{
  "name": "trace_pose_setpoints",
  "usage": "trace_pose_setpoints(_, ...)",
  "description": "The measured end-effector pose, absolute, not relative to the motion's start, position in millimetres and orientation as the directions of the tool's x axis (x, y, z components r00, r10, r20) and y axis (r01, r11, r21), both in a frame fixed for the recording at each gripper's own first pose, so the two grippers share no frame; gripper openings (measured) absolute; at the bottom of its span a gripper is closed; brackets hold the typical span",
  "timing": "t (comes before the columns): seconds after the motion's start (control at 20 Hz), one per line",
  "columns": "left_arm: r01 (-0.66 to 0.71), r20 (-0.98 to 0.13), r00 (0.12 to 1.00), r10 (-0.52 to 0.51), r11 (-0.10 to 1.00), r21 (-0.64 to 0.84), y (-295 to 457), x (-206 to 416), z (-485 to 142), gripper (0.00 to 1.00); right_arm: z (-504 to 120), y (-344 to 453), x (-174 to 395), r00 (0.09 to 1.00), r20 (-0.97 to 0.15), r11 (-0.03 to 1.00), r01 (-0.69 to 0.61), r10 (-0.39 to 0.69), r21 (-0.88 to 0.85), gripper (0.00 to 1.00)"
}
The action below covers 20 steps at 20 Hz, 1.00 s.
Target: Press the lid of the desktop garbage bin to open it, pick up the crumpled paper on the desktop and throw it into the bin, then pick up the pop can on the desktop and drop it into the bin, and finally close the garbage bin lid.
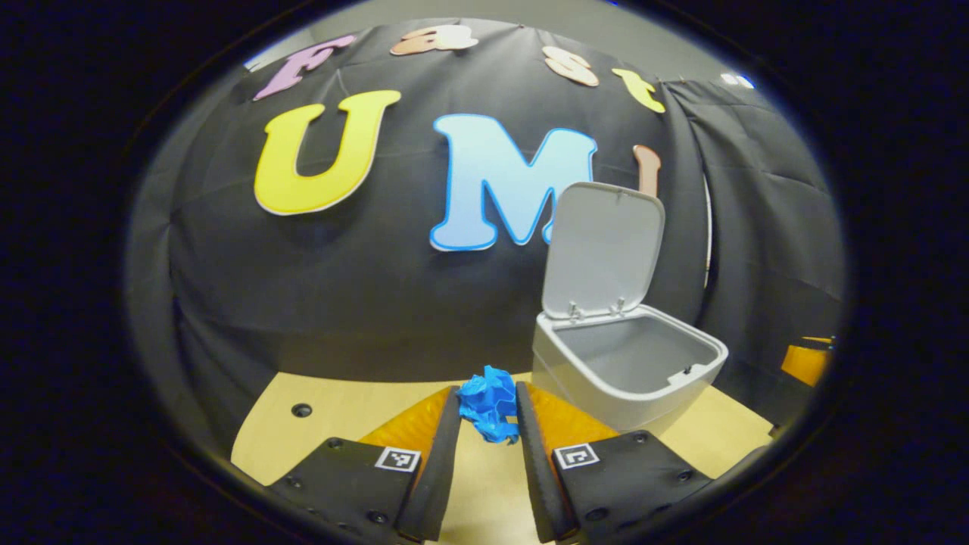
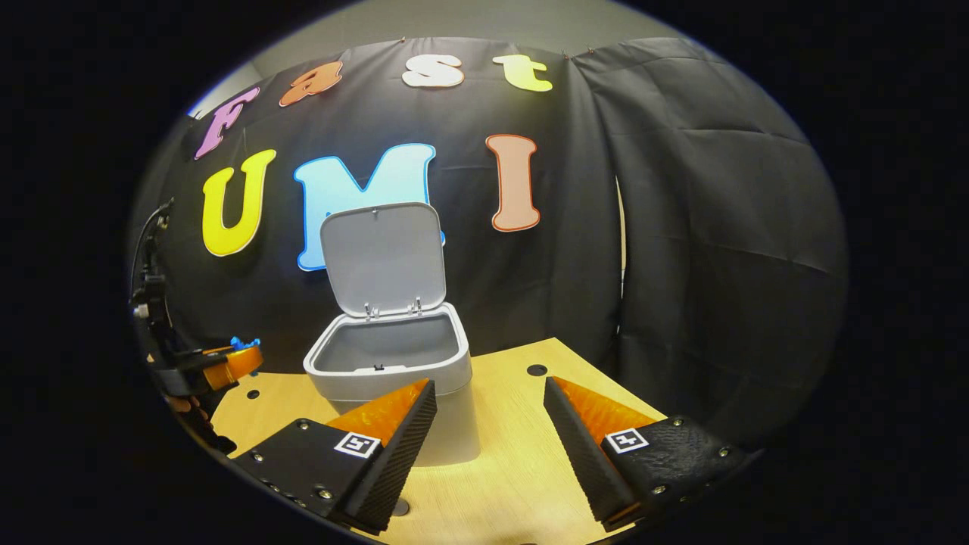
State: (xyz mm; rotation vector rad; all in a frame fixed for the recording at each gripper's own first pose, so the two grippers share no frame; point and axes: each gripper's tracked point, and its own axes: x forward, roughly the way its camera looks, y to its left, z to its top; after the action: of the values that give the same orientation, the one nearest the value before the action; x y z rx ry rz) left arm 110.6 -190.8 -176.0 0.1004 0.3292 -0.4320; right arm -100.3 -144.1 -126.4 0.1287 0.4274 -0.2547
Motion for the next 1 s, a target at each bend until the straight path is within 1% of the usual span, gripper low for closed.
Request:
trace_pose_setpoints(0.05, 0.45, -0.326, 0.849, -0.415, 0.892, 0.036, -204.3, 110.7, -171.6, 0.52, -126.2, -144.9, -102.6, 0.879, -0.424, 0.96, 0.272, -0.219, 0.068, 0.93)
trace_pose_setpoints(0.15, 0.495, -0.316, 0.832, -0.455, 0.867, 0.054, -231.6, 111.2, -167.8, 0.48, -125.7, -145.9, -105.9, 0.879, -0.421, 0.96, 0.275, -0.224, 0.062, 0.93)
trace_pose_setpoints(0.25, 0.536, -0.312, 0.812, -0.494, 0.842, 0.063, -257.3, 110.4, -166.2, 0.47, -126.0, -147.5, -111.3, 0.877, -0.424, 0.96, 0.276, -0.228, 0.056, 0.93)
trace_pose_setpoints(0.3, 0.554, -0.313, 0.801, -0.51, 0.83, 0.065, -269.4, 110.2, -166.9, 0.53, -125.8, -148.4, -113.4, 0.876, -0.426, 0.96, 0.276, -0.228, 0.054, 0.93)
trace_pose_setpoints(0.35, 0.567, -0.317, 0.792, -0.522, 0.821, 0.067, -278.7, 110.0, -170.2, 0.5, -126.8, -149.3, -115.5, 0.874, -0.428, 0.959, 0.278, -0.231, 0.051, 0.93)
trace_pose_setpoints(0.45, 0.589, -0.321, 0.777, -0.542, 0.805, 0.065, -294.5, 107.5, -173.7, 0.5, -126.5, -152.1, -119.6, 0.871, -0.428, 0.958, 0.284, -0.239, 0.043, 0.93)
trace_pose_setpoints(0.5, 0.598, -0.322, 0.77, -0.551, 0.799, 0.062, -301.0, 106.9, -175.4, 0.52, -125.9, -153.2, -121.2, 0.871, -0.428, 0.957, 0.286, -0.243, 0.039, 0.93)
trace_pose_setpoints(0.7, 0.612, -0.33, 0.757, -0.564, 0.789, 0.057, -314.7, 108.4, -183.1, 0.52, -129.2, -155.3, -126.1, 0.864, -0.44, 0.957, 0.288, -0.246, 0.029, 0.93)
trace_pose_setpoints(0.75, 0.615, -0.333, 0.754, -0.565, 0.787, 0.057, -315.3, 109.1, -183.7, 0.5, -130.8, -155.6, -127.2, 0.862, -0.443, 0.957, 0.289, -0.247, 0.028, 0.93)
trace_pose_setpoints(1.0, 0.623, -0.318, 0.754, -0.575, 0.779, 0.066, -315.7, 111.2, -180.0, 0.87, -134.9, -150.9, -126.0, 0.859, -0.456, 0.96, 0.277, -0.234, 0.029, 0.93)
